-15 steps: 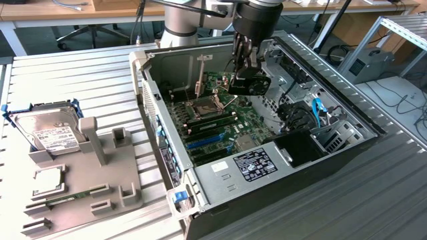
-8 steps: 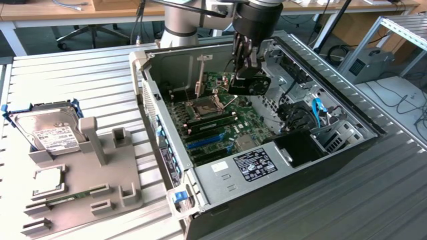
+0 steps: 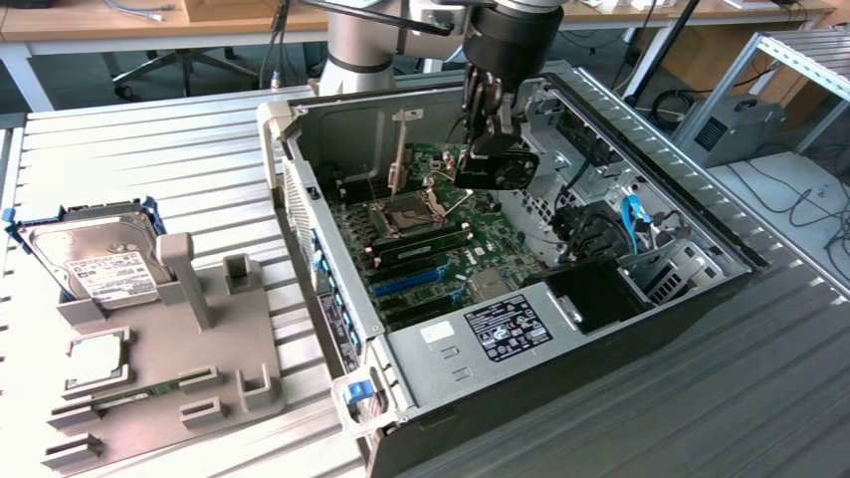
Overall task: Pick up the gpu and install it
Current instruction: 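Insert the gpu into the slot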
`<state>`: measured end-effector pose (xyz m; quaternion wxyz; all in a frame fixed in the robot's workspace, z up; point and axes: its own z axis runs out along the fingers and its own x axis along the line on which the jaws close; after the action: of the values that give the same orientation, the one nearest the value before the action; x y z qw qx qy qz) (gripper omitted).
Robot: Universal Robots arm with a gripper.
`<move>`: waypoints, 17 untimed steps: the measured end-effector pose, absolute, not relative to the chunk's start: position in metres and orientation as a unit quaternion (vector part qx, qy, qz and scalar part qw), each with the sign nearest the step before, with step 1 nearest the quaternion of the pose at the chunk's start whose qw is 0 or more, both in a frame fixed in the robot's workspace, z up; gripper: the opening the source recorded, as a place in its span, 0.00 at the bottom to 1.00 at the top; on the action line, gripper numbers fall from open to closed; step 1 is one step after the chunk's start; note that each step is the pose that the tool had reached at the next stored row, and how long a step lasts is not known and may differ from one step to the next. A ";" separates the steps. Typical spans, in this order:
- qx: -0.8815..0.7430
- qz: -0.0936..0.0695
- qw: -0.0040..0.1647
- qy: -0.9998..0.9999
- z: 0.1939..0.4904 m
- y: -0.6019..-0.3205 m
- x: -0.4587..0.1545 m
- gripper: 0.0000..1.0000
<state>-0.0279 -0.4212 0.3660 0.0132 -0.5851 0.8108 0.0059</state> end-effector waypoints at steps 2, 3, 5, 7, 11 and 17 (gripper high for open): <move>-0.586 0.006 0.013 0.810 0.366 -0.421 -0.028 0.26; -0.586 0.006 0.013 0.810 0.366 -0.421 -0.028 0.26; -0.596 0.006 0.013 0.803 0.366 -0.421 -0.028 0.26; -0.603 0.006 0.013 0.798 0.366 -0.421 -0.028 0.26; -0.618 0.006 0.013 0.786 0.366 -0.421 -0.028 0.26; -0.652 0.007 0.013 0.758 0.366 -0.421 -0.028 0.26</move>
<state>-0.0276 -0.4212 0.3660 0.0126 -0.6516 0.7584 0.0069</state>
